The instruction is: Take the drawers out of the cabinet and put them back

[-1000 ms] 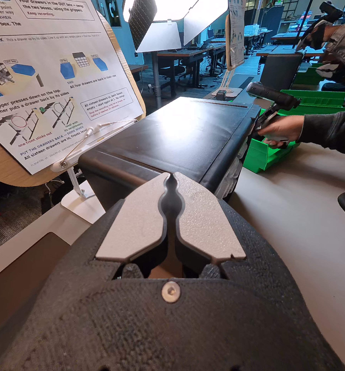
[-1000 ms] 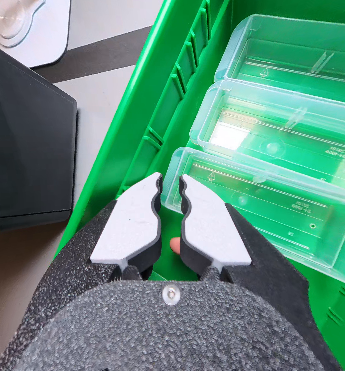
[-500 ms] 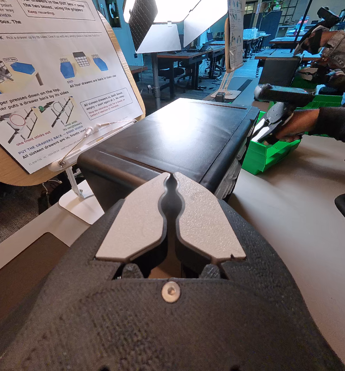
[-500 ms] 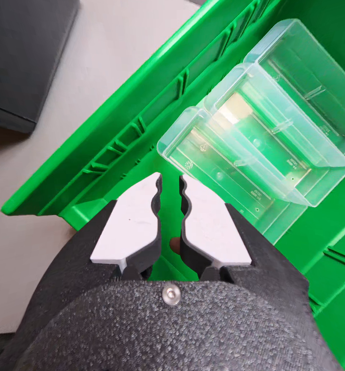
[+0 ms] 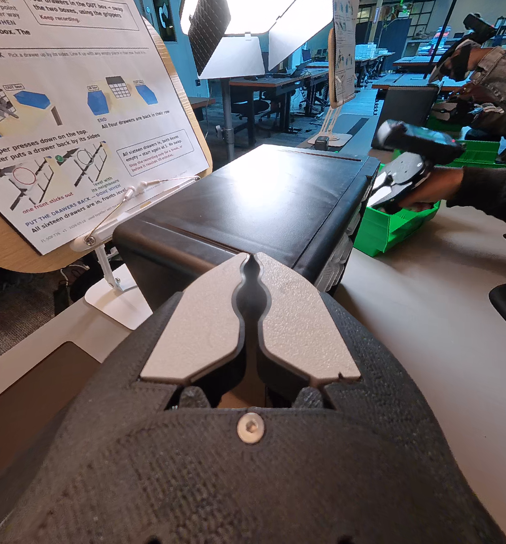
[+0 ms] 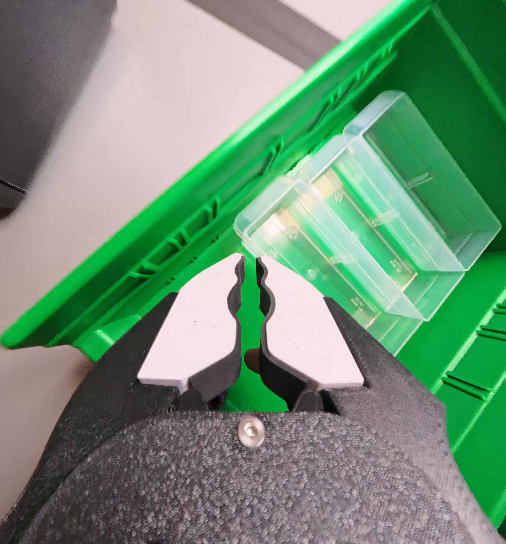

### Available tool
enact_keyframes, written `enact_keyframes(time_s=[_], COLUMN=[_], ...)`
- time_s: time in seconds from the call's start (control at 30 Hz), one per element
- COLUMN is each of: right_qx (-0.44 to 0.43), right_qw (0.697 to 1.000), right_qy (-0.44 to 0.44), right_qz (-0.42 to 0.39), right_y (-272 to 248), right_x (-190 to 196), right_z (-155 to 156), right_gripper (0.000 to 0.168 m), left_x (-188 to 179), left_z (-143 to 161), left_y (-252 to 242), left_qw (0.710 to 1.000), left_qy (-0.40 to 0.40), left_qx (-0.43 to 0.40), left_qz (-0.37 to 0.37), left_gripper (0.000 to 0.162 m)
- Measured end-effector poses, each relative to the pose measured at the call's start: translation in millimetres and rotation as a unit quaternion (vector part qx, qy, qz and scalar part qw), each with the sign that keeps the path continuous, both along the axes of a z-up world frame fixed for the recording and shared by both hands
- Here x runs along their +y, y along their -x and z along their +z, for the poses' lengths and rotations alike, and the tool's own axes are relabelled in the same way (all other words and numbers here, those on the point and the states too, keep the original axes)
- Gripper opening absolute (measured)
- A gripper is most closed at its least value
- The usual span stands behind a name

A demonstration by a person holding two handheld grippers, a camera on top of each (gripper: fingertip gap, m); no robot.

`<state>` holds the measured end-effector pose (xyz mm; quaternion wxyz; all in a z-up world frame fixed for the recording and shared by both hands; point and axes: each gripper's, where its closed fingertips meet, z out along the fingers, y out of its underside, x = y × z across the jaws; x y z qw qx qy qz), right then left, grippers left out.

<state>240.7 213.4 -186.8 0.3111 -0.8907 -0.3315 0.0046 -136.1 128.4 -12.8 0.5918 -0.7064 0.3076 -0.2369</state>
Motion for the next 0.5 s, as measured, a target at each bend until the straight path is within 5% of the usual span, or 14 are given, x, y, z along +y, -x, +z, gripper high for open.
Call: enact_keyframes(time_s=[0.17,0.33,0.5], right_qx=[0.03,-0.052,-0.118], right_qw=[0.986,0.916,0.878], right_qy=[-0.157,-0.371,-0.386], right_qz=[0.056,0.145,0.258], right_y=[39.6,85.1,145.0], right_x=[-9.0,-44.7,-87.6], right_z=[59.3,116.3,78.0], right_gripper=[0.007,0.015,0.024], left_x=[0.0,-0.1,-0.2], left_z=[0.0,0.0,0.0], left_y=[0.0,0.0,0.1], left_qw=[1.0,1.0,1.0], left_qy=[0.0,0.0,0.0], left_qx=[0.001,0.0,0.0], left_qz=[0.001,0.002,0.002], left_gripper=[0.0,0.0,0.0])
